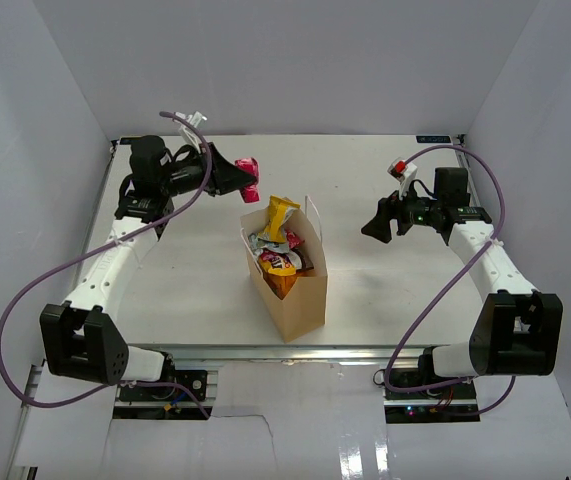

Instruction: Place the snacks into the paper bag

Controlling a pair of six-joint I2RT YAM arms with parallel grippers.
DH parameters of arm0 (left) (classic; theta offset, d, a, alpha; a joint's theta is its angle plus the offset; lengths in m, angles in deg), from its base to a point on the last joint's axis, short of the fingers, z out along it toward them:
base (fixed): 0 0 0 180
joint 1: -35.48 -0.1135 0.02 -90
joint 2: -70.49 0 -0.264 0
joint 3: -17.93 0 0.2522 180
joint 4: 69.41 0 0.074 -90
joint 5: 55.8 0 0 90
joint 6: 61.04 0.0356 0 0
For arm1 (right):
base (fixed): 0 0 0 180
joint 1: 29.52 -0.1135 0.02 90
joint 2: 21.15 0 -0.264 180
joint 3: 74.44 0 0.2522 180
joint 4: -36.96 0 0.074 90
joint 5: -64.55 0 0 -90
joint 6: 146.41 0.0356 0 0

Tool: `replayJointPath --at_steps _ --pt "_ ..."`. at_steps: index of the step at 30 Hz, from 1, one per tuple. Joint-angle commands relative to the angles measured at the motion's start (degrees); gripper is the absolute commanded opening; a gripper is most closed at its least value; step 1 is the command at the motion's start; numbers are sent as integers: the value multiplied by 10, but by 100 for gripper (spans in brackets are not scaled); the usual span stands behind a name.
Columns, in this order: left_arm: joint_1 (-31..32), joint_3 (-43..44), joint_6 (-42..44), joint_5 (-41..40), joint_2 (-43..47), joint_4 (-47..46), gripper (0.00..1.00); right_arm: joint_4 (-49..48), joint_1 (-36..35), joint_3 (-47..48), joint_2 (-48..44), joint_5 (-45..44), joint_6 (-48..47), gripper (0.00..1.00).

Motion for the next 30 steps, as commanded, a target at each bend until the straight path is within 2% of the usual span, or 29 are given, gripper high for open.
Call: replayJointPath --at_steps 1,5,10,19,24,30 --pt "27 15 -7 64 9 -45 25 -7 2 -8 -9 10 -5 84" --pt "46 11 -8 101 9 -51 26 -7 2 -11 -12 7 -5 84" --pt "70 -8 -1 126 21 -51 32 -6 1 -7 -10 6 -6 84" --pt "95 -15 9 129 24 -26 51 5 1 7 -2 2 -12 84" --pt "96 5 41 98 25 22 64 14 2 16 -3 -3 -17 84" --pt "96 74 93 41 10 84 74 34 2 41 -6 -14 -31 84"
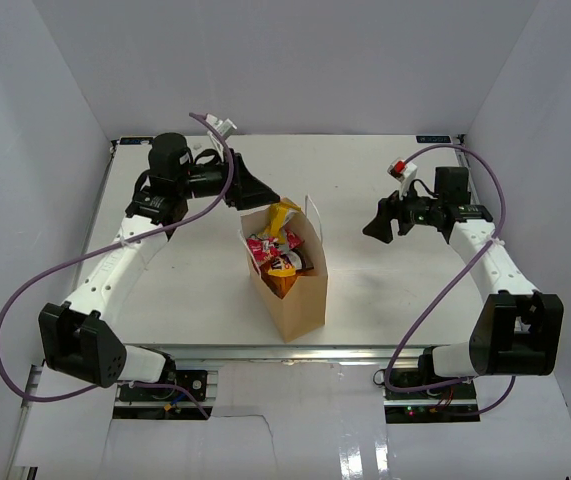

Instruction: Place the snacks into the paper bag

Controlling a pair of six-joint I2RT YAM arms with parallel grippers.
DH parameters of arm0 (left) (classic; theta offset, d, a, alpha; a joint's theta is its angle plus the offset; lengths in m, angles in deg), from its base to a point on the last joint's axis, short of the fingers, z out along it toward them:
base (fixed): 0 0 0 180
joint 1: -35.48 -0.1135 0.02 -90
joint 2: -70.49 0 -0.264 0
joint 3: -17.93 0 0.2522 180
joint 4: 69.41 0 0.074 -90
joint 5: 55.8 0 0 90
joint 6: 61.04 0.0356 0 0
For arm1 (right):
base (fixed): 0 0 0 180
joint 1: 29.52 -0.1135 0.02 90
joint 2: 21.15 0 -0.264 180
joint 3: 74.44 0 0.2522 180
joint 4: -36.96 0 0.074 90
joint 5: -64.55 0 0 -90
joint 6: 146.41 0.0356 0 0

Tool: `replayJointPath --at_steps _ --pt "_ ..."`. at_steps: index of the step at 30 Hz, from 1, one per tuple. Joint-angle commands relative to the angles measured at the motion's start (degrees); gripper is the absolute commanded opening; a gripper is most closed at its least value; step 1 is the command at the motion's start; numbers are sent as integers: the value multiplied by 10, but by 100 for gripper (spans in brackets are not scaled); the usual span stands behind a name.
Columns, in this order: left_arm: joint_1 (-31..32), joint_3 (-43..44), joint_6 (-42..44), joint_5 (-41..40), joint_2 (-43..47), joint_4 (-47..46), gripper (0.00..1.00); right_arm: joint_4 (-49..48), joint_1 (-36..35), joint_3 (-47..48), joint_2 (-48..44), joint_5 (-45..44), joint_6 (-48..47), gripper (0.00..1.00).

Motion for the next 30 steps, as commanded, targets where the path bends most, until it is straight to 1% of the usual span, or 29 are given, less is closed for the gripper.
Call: replayJointPath --at_steps 1,3,5,6,7,8,9,10,11,12,13,15,16,17,23,28,30 --pt "2 60 58 -44 11 38 74 17 2 45 -7 -8 -19 84" --pt "2 84 70 -59 13 49 76 26 1 53 -14 -13 -22 85" --pt "2 97 85 -101 19 63 77 30 2 65 -20 -29 -24 85" --pt "1 107 104 -125 23 82 79 32 2 68 -26 -39 -21 87" --pt "2 108 114 -186 33 94 84 33 2 73 -30 -65 -19 94" --pt "1 106 125 -227 40 105 89 33 2 75 -39 -82 -9 90" --pt "1 89 139 -271 49 123 94 27 2 81 -44 -102 -1 90" --pt "0 75 143 -367 60 128 97 22 1 83 -49 -149 8 90" --pt "-2 39 143 -414 84 131 98 3 2 84 -56 -213 47 90" --pt "-3 38 137 -461 98 132 98 2 2 85 -57 -214 69 90" --pt "-4 -2 134 -541 111 131 98 -8 2 88 -59 -277 88 90" --pt "-10 -39 130 -602 146 129 98 -4 4 99 -59 -325 137 90" --pt "-11 -72 126 -623 156 129 98 -4 5 99 -60 -362 150 90" --pt "-11 -88 122 -640 168 129 98 -5 5 98 -66 -379 162 90" --pt "-16 -170 107 -692 234 122 98 0 7 85 -98 -403 154 90" --pt "-16 -192 99 -711 266 124 98 9 7 81 -125 -430 91 90" --pt "-16 -197 97 -712 270 127 98 4 7 78 -134 -432 89 90"
